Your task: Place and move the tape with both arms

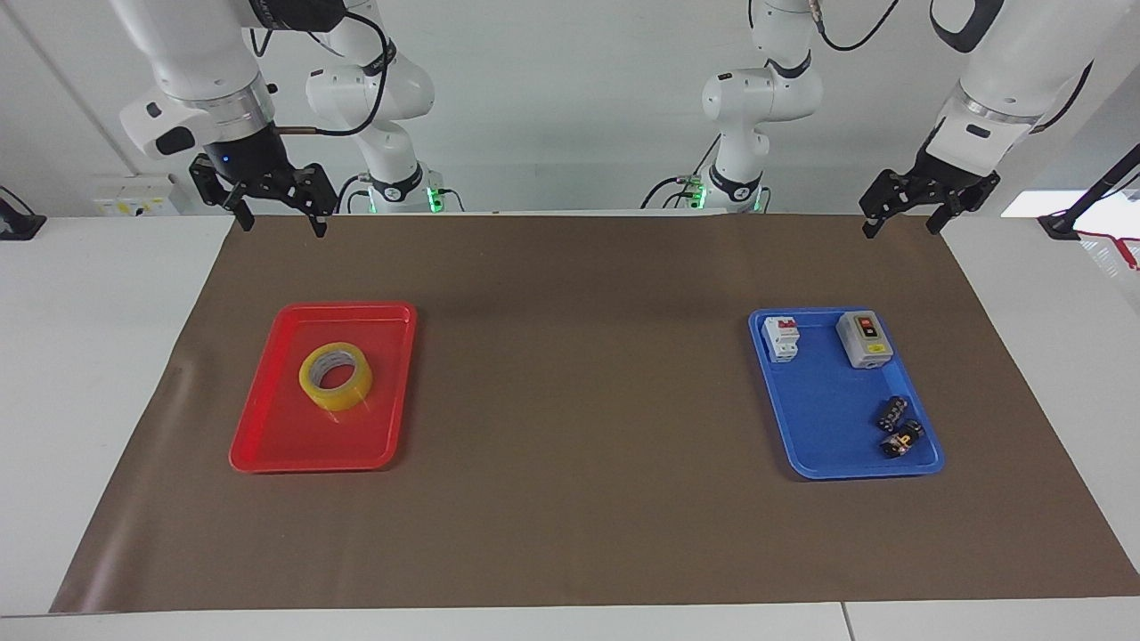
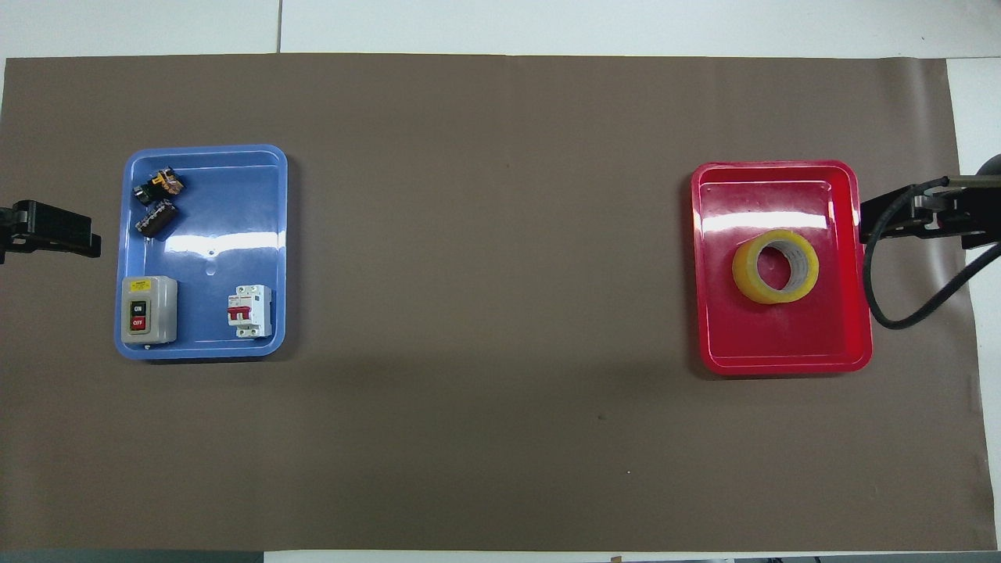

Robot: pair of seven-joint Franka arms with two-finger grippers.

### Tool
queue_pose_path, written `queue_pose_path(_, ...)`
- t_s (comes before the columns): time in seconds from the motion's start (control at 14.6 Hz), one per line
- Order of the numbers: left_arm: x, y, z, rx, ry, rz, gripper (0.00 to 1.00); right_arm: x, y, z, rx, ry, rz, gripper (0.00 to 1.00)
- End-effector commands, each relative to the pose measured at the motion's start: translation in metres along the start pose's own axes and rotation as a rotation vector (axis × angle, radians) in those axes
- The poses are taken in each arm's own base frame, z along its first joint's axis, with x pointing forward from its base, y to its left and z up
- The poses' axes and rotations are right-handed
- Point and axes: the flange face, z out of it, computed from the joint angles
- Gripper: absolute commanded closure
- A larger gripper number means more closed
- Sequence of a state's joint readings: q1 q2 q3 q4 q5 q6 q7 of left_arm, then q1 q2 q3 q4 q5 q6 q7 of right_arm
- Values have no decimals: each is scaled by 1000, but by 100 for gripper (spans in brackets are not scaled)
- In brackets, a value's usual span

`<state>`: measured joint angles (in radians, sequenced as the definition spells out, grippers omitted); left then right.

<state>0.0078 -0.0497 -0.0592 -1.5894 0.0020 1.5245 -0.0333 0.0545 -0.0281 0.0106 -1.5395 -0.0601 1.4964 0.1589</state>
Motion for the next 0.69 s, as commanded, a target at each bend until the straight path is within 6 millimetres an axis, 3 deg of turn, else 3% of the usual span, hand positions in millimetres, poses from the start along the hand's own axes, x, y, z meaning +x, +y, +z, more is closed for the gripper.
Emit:
queue_pose_path(0.0,-7,-2,-4,-23,7,1,0,-2,4,-3,10,3,-21,0)
queue_pose_path(0.62,-6,-2,-3,-23,4,1,0,-4,8,-1,29,-17,-53,0)
